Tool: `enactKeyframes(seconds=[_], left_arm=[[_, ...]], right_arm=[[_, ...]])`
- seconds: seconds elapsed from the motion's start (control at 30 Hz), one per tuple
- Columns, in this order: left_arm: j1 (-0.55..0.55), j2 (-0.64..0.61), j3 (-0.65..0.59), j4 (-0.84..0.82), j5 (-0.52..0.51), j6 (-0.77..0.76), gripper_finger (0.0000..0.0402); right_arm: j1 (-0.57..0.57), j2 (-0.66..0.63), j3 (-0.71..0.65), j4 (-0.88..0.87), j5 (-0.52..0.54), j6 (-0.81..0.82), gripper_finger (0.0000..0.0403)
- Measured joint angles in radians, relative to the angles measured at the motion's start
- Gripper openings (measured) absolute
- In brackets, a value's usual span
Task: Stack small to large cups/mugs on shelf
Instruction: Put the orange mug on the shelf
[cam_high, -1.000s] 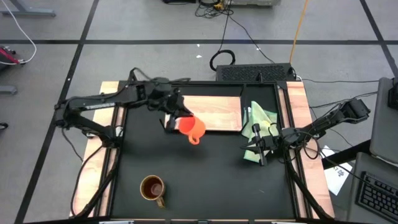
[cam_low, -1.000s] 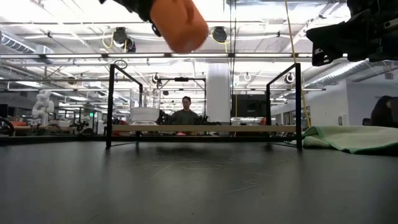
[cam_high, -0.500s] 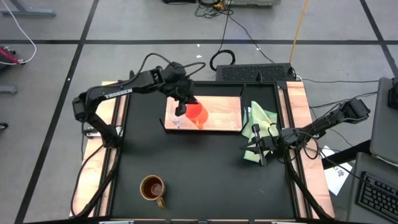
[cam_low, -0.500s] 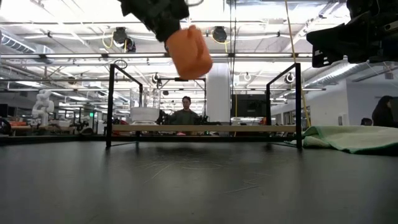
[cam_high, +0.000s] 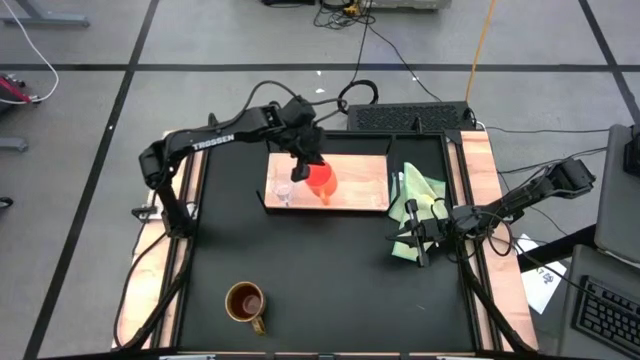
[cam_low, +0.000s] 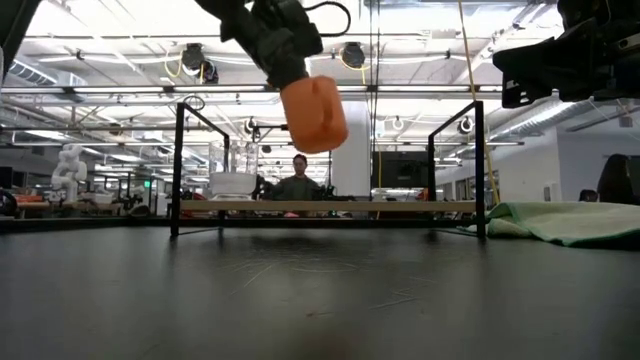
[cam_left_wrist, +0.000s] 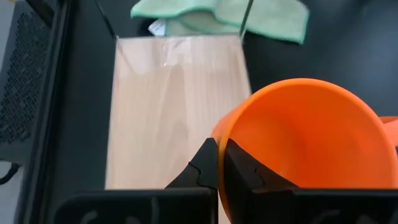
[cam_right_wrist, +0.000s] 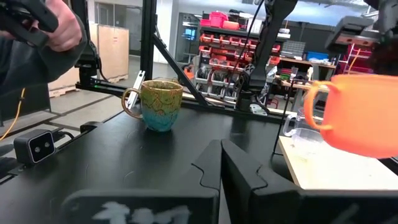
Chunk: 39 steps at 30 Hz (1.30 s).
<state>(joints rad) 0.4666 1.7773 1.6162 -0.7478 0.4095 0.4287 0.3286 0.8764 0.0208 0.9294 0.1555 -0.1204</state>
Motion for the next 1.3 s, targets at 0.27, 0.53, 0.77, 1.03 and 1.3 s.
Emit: enactKeyframes(seconds=[0.27, 0.53, 0.77, 1.03, 1.3], left_arm=[[0.001, 0.106, 0.153, -0.219, -0.044, 0.088, 0.0005], [-0.016, 0.150, 0.205, -0.244, -0.045, 0.094, 0.0005], [-0.031, 0.150, 0.205, -0.242, -0.045, 0.085, 0.0005], [-0.061, 0.195, 0.206, -0.220, -0.049, 0.070, 0.0005], [-0.062, 0.212, 0.205, -0.226, -0.094, 0.041, 0.0005]], right_arm=[[0.000, 0.000, 0.000, 0.000, 0.000, 0.003, 0.0000], [0.000, 0.000, 0.000, -0.005, 0.000, 0.003, 0.0000], [0.000, 0.000, 0.000, -0.007, 0.000, 0.001, 0.0000], [0.000, 0.000, 0.000, -0.006, 0.000, 0.000, 0.0000], [0.000, 0.000, 0.000, 0.001, 0.000, 0.003, 0.0000]])
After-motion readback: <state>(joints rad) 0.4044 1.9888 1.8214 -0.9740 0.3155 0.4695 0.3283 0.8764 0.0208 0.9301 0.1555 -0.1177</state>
